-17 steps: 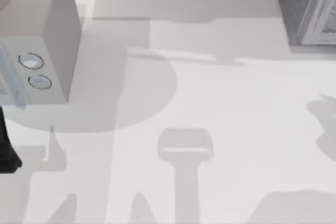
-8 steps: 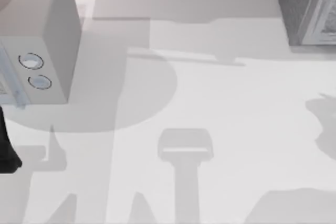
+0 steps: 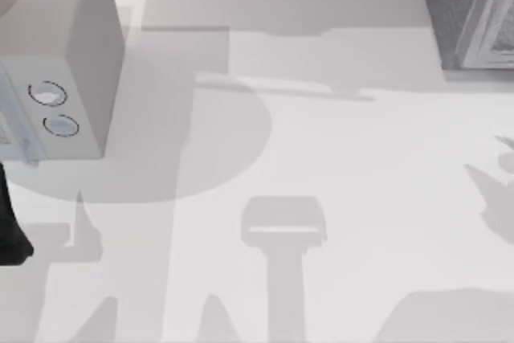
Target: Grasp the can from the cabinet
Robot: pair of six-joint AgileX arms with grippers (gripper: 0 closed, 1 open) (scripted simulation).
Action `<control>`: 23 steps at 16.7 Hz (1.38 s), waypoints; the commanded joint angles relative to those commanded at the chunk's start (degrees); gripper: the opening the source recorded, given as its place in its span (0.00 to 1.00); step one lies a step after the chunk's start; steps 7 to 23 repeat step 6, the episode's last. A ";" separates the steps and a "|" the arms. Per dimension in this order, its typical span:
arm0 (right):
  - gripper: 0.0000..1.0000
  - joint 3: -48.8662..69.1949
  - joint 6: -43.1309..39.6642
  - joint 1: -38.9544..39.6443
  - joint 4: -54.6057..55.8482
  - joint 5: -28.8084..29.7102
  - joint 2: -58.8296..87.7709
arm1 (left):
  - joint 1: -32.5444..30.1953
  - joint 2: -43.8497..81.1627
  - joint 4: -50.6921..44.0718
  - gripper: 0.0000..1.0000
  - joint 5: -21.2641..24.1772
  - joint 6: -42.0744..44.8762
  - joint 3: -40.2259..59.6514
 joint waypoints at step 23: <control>1.00 0.00 0.00 0.00 0.00 0.00 0.00 | 0.00 0.00 0.00 1.00 0.00 0.00 0.00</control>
